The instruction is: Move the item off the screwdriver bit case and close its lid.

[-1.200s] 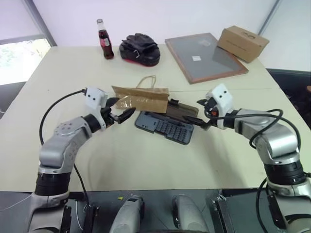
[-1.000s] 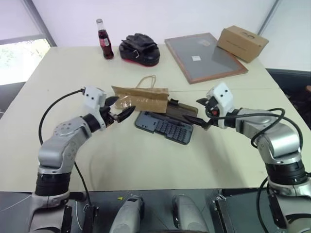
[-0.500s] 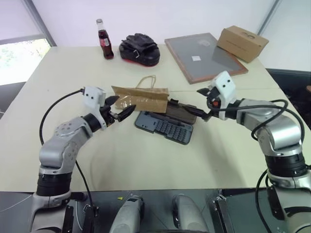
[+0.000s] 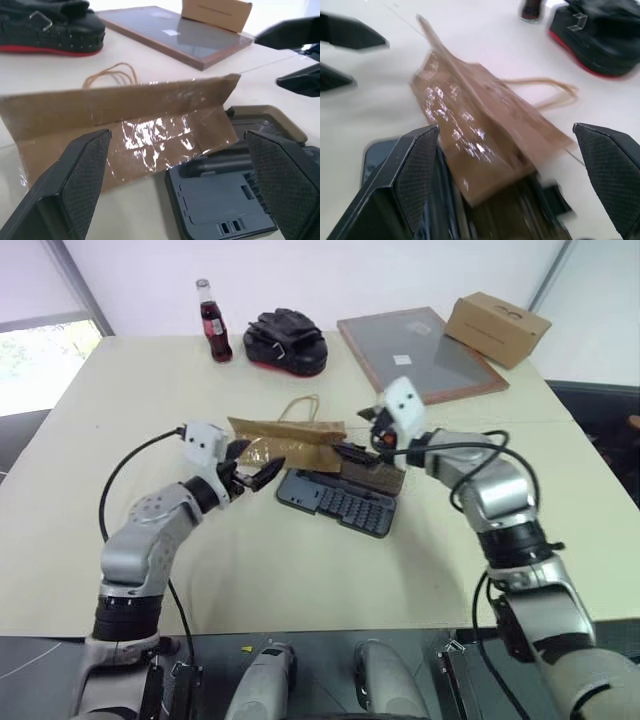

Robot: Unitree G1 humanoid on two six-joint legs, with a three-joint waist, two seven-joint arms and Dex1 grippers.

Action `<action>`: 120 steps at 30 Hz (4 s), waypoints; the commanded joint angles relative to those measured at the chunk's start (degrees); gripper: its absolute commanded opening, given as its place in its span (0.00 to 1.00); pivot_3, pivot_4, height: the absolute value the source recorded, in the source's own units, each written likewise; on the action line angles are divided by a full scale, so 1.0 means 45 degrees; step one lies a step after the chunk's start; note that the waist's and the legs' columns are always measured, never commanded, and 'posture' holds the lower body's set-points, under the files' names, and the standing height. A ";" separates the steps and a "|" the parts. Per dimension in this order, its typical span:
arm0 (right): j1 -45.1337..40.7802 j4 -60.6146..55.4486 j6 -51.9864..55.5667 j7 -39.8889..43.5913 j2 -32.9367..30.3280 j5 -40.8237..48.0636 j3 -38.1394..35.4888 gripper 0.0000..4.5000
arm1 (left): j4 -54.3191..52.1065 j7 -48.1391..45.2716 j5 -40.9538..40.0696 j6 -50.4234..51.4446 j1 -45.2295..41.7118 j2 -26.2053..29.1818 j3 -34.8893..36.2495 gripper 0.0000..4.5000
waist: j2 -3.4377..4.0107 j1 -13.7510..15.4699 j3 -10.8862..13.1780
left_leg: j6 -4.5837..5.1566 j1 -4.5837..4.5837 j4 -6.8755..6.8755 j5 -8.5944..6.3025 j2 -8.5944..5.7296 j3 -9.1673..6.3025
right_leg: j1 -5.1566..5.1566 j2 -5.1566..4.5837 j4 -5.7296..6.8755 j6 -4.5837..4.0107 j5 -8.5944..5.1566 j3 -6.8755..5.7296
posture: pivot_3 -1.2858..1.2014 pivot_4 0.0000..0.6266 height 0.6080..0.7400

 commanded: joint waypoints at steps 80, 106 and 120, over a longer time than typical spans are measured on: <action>0.4940 -0.1115 0.1120 -0.8182 -0.2223 -0.6029 -0.4329 0.02 | 0.0573 0.0133 0.1059 -0.1318 -0.0474 -0.0651 -0.0750 1.00 | 0.0007 0.0044 -0.0002 | -0.0047 0.0004 -0.0021 0.0031 0.0001 0.0008 | -0.0007 0.0010 0.0014 -0.0015 0.0010 0.0012 | 0.52 0.24 1.00; 0.2970 -0.4237 0.0653 -0.7885 -0.1532 -0.4922 -0.4406 1.00 | 0.0924 -0.0091 0.1119 -0.1320 -0.0816 -0.0586 -0.0865 1.00 | 0.0010 -0.0051 -0.0003 | -0.0046 0.0018 -0.0021 0.0031 0.0008 0.0015 | -0.0002 0.0018 0.0018 -0.0015 0.0010 0.0012 | 0.52 0.24 1.00; 0.1053 -0.2050 0.7183 -0.4618 0.0117 -0.1908 -0.3067 1.00 | 0.0829 -0.0030 0.1280 -0.1367 -0.0770 -0.0619 -0.0826 1.00 | 0.0009 -0.0010 -0.0003 | -0.0046 0.0008 -0.0021 0.0031 0.0004 -0.0008 | -0.0003 0.0015 0.0016 -0.0016 0.0010 0.0008 | 0.52 0.24 1.00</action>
